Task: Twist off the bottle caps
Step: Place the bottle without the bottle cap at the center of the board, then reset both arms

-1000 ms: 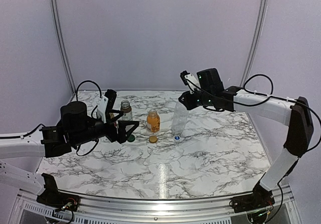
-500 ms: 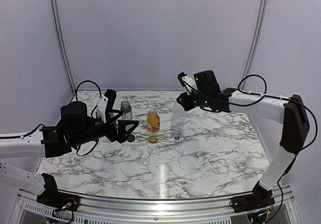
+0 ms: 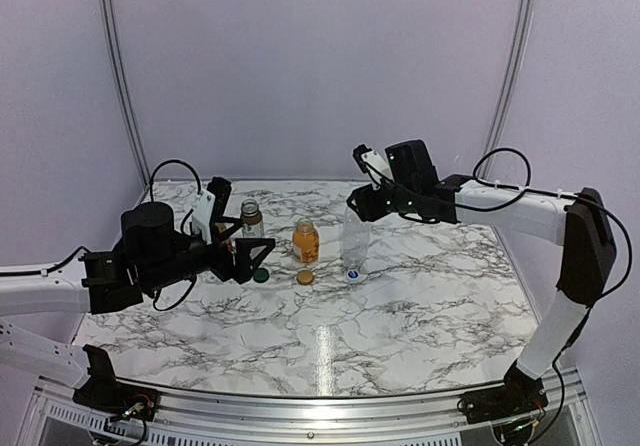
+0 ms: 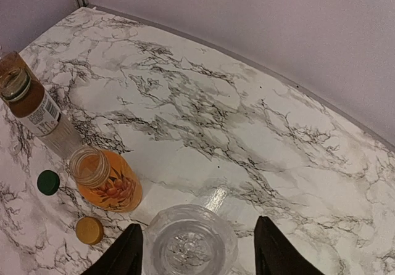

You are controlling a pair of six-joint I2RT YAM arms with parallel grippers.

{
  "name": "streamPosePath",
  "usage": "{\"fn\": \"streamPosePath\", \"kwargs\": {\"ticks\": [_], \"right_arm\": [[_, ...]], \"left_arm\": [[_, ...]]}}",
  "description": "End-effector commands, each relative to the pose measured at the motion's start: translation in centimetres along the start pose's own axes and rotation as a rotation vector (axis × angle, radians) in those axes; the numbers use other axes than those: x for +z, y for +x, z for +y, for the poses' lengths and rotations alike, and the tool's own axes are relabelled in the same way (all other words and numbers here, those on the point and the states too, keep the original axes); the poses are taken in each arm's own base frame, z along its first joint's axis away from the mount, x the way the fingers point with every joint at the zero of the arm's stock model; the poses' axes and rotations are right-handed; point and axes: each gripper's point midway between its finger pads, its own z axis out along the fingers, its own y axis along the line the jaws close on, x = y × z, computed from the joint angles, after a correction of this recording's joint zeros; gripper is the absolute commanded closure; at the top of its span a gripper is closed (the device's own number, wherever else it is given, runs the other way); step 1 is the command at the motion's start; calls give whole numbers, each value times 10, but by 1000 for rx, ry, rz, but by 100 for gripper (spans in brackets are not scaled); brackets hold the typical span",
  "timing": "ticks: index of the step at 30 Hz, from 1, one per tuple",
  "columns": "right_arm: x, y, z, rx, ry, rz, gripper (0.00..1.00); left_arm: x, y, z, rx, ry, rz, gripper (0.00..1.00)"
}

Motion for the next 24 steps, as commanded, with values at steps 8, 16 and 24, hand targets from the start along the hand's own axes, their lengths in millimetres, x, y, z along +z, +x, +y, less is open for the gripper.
{"fn": "streamPosePath", "kwargs": {"ticks": [8,16,24], "right_arm": [[-30,-35,4,25,-38,-87,6],[-77,-34,3,46,-54,-125,1],[-133,-24,-16,58,37,-185,1]], "left_arm": [[-12,0,32,10,-164,-27,1],[-28,0,63,22,-290,-38,1],[-55,-5,103,-8,-456,-59,1]]}}
